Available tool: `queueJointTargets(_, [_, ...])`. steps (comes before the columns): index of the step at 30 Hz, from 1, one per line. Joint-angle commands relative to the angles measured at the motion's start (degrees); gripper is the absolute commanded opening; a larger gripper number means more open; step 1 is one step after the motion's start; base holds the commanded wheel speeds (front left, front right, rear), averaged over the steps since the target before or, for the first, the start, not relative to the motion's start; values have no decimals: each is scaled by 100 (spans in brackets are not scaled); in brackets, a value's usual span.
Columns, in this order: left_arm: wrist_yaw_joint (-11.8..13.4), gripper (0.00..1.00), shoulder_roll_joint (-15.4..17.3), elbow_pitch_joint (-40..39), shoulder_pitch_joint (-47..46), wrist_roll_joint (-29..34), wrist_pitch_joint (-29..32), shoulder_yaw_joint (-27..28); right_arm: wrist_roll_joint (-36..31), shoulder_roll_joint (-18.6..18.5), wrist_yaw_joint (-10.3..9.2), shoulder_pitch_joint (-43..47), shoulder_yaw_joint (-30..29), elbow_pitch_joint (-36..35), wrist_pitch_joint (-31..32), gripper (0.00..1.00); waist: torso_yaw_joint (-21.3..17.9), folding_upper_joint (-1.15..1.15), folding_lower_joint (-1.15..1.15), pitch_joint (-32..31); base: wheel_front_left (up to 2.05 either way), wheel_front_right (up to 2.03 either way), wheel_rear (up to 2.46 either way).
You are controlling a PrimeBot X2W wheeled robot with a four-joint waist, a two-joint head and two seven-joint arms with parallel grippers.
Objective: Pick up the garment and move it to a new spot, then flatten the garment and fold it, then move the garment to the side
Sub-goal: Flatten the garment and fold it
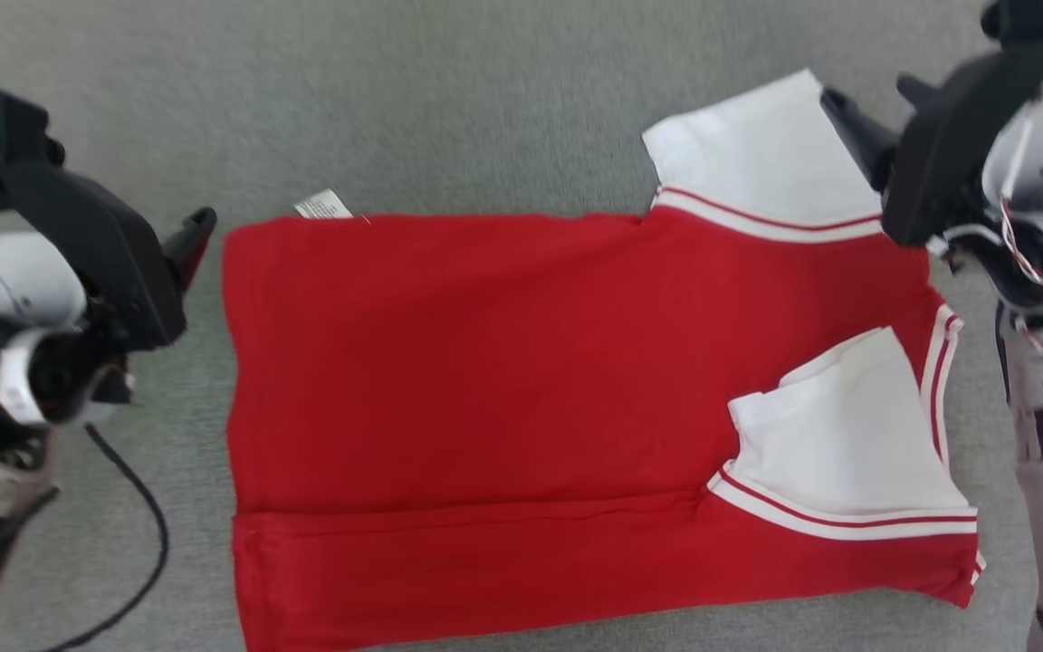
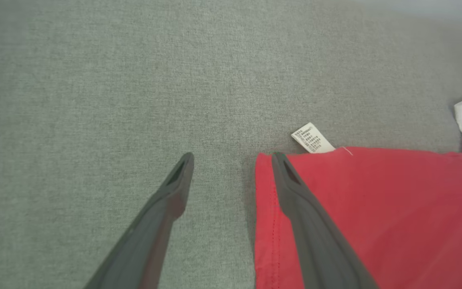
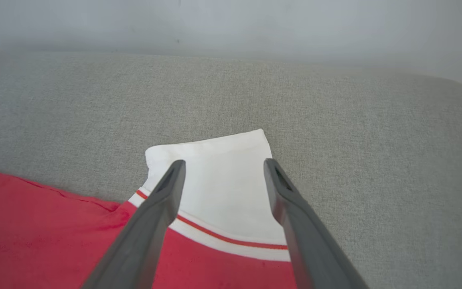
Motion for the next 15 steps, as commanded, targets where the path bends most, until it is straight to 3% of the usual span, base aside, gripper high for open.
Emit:
queueJointTargets(1, [-5, 100, 130, -24, -160, -57, 223, -49, 69, -11, 6, -208, 120, 132, -65, 100, -234, -1, -2, 566, 0, 0, 0])
queueJointTargets(8, [-80, 100, 443, -244, -447, 65, 746, -195, 147, -125, 6, -675, 389, 599, -383, 100, -239, -1, -2, 702, 0, 0, 0])
queueJointTargets(15, [-3, 100, 576, -479, -483, 149, 824, -217, 235, -232, 6, -902, 476, 978, -735, 100, -238, -1, -2, 765, 0, 0, 0])
